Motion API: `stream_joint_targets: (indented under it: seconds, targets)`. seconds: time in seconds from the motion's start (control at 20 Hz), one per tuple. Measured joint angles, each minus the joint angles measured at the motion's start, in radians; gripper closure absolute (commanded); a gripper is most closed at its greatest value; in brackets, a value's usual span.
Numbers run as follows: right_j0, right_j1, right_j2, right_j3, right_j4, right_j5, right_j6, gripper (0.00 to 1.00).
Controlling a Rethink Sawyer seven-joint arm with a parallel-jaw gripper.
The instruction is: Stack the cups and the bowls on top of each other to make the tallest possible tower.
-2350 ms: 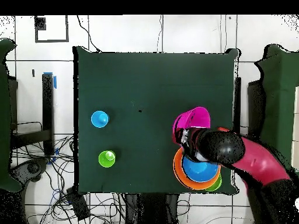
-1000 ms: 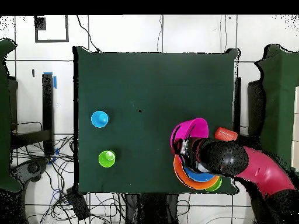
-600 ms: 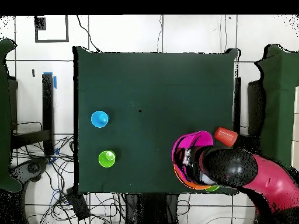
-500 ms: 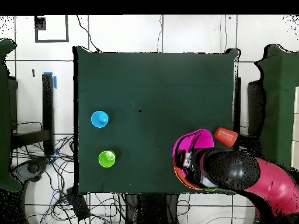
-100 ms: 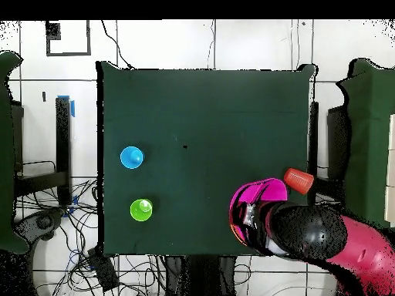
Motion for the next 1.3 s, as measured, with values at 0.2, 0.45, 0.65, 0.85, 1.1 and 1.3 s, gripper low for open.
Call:
stream_joint_targets:
  seconds: [0.2, 0.45, 0.65, 0.85, 1.1, 1.3]
  targets:
    - [-0.005, -0.005, 0.001, 0.010, 0.008, 0.000, 0.000, 0.00]
    - [-0.006, -0.007, 0.003, 0.015, 0.016, 0.000, 0.000, 0.00]
    - [-0.006, -0.007, 0.005, 0.019, 0.016, 0.000, 0.000, 0.00]
    - [-0.006, -0.007, 0.007, 0.019, 0.016, 0.000, 0.000, 0.00]
    - [-0.003, -0.002, 0.007, 0.019, 0.015, -0.001, 0.000, 0.00]
    - [0.050, 0.051, -0.020, -0.014, -0.070, -0.015, 0.000, 0.00]
